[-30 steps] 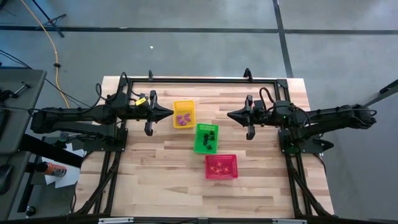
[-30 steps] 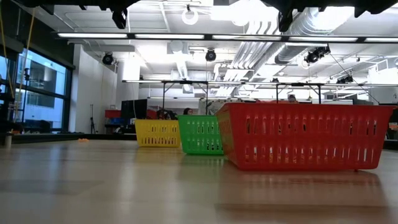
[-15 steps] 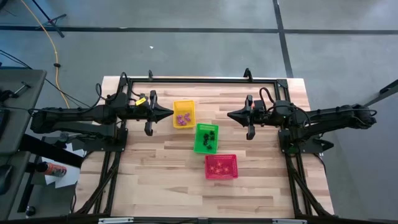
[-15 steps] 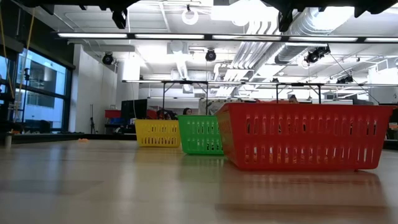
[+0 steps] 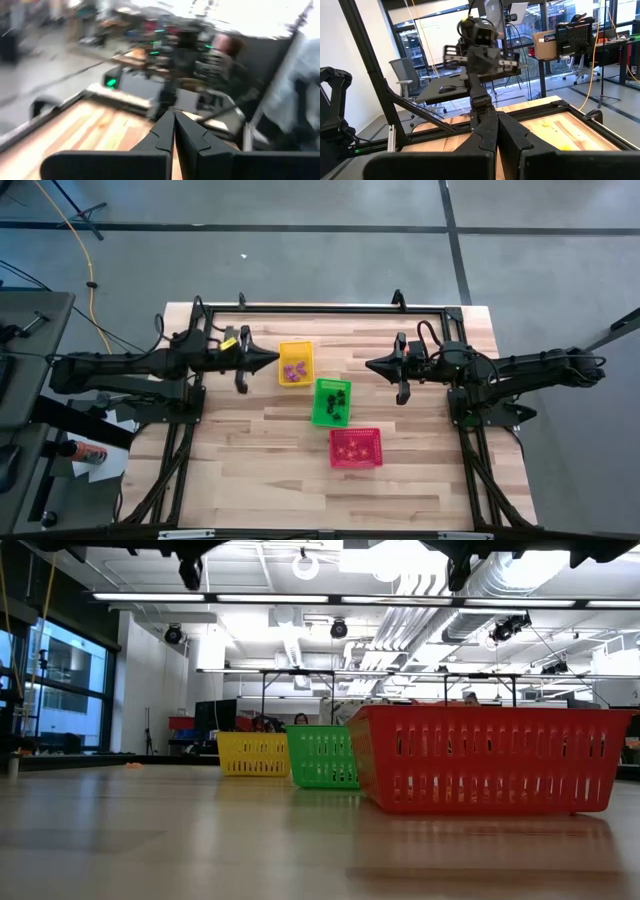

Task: Sort Halloween decoration

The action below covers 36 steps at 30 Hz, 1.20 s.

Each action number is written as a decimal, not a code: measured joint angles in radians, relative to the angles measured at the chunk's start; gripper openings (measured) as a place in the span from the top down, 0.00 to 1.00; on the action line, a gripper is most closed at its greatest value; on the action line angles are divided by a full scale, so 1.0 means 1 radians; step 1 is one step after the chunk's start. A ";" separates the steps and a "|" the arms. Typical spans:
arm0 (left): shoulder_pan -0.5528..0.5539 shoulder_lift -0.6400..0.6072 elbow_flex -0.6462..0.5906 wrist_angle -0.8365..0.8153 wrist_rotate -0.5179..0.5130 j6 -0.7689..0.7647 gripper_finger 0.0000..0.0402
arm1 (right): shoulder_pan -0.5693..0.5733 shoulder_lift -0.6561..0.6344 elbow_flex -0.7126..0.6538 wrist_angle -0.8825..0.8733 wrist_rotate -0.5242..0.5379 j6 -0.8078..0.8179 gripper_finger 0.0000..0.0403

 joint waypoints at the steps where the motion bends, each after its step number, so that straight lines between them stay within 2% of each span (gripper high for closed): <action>1: 0.000 0.006 0.005 -0.017 -0.049 -0.056 0.99 | 0.000 0.000 0.000 0.000 0.002 0.000 1.00; 3: 0.015 0.021 0.030 -0.094 -0.141 -0.137 0.99 | 0.000 0.000 0.000 0.000 0.008 0.000 1.00; 6: 0.088 0.050 0.112 -0.326 -0.180 -0.179 0.96 | -0.004 0.000 0.000 0.000 0.010 0.001 1.00; 10: 0.262 0.118 0.238 -0.697 -0.183 -0.234 0.86 | -0.011 0.000 0.000 -0.002 0.010 0.039 1.00; 14: 0.470 0.196 0.294 -0.922 -0.185 -0.189 0.73 | -0.018 0.000 0.000 -0.008 0.011 0.046 1.00; 19: 0.667 0.307 0.278 -1.008 -0.185 -0.188 0.58 | -0.018 0.000 0.000 -0.008 0.011 0.077 1.00; 23: 0.740 0.404 0.256 -1.027 -0.185 -0.199 0.51 | -0.018 0.000 0.000 -0.013 0.011 0.082 1.00; 29: 0.784 0.539 0.218 -0.997 -0.245 -0.299 0.49 | -0.018 0.000 0.000 -0.023 0.011 0.083 1.00; 36: 0.799 0.628 0.169 -0.885 -0.303 -0.406 0.50 | -0.018 0.000 0.000 -0.035 0.011 0.083 1.00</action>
